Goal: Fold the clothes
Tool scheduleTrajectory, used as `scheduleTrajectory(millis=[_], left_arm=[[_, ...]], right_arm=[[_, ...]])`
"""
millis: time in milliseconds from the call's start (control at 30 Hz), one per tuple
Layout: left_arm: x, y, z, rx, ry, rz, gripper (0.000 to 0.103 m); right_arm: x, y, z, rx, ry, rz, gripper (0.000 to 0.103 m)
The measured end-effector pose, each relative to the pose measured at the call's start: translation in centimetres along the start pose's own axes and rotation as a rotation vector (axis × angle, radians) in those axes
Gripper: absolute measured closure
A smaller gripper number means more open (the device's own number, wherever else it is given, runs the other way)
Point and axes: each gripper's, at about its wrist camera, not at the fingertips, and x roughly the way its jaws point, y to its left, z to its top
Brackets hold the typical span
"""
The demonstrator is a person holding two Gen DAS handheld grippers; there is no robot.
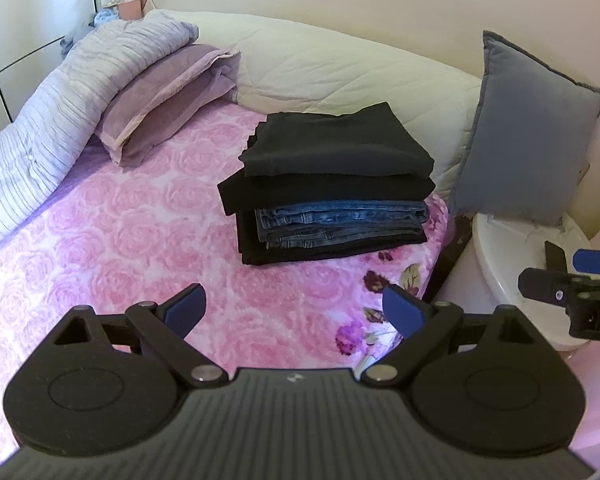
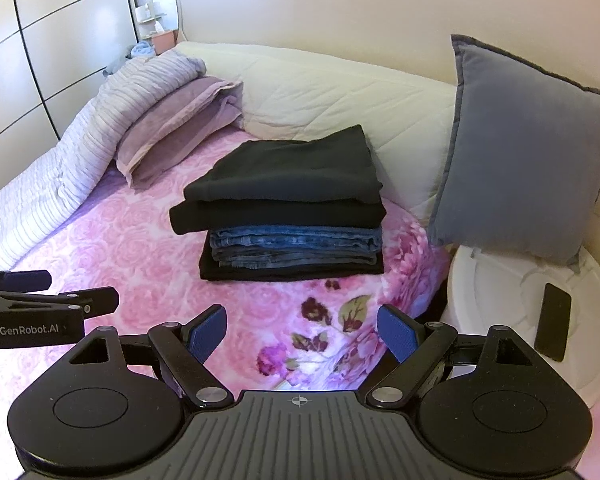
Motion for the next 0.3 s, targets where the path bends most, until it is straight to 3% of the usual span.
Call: scheduleTrajectory(millis=[300], left_arm=[[-0.14, 0.04, -0.16, -0.011, -0.02, -0.006, 0.01]], right_arm=[[0.44, 0.28, 0.25, -0.017, 0.008, 0.001, 0.018]])
